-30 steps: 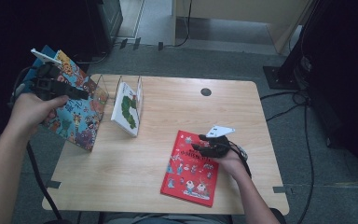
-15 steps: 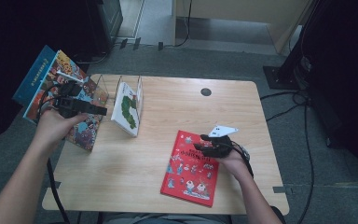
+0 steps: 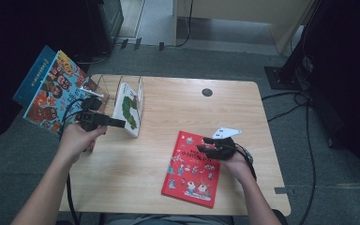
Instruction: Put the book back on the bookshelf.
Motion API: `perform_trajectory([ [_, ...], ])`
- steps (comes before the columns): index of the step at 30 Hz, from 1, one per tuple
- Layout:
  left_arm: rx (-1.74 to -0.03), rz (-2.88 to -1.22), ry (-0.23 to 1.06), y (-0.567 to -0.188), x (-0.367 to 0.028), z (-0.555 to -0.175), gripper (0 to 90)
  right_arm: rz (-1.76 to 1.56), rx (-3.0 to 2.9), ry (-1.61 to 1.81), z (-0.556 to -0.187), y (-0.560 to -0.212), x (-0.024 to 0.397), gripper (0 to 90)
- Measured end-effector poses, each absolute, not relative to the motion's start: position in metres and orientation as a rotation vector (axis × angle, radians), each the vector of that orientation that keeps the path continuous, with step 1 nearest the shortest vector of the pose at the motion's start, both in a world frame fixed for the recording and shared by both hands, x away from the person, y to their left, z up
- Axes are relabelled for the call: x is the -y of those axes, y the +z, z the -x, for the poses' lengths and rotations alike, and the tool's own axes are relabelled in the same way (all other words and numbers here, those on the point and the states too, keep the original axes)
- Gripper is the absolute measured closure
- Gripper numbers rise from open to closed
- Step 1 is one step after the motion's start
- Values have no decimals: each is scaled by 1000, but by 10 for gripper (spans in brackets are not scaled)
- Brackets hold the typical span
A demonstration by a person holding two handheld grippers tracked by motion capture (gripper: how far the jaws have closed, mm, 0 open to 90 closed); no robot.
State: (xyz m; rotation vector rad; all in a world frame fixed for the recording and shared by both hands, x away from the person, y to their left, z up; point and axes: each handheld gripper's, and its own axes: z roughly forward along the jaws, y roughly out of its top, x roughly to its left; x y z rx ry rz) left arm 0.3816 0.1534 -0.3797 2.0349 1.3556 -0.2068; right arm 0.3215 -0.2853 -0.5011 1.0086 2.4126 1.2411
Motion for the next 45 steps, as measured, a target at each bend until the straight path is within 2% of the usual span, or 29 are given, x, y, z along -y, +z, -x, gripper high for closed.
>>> perform_trajectory([
  [11,-1266,-2092,-231,-401,-116,-377,480,-1051,-2391,1216,-312,-504,298,538],
  [15,-1230,-2089,-280,-413,-105,-376,575,-1064,-2385,1211,-308,-505,302,547],
  [18,-1209,-2121,-261,-421,-96,-374,659,-1083,-2389,1198,-305,-507,305,549],
  [24,-1167,-2145,-270,-430,-82,-373,765,-1119,-2393,1186,-301,-511,311,574],
  [36,-1090,-2177,-310,-456,-53,-376,891,-1179,-2344,1181,-287,-513,328,646],
  [45,-1063,-2194,-357,-477,-32,-374,900,-1226,-2321,1161,-274,-514,340,738],
])
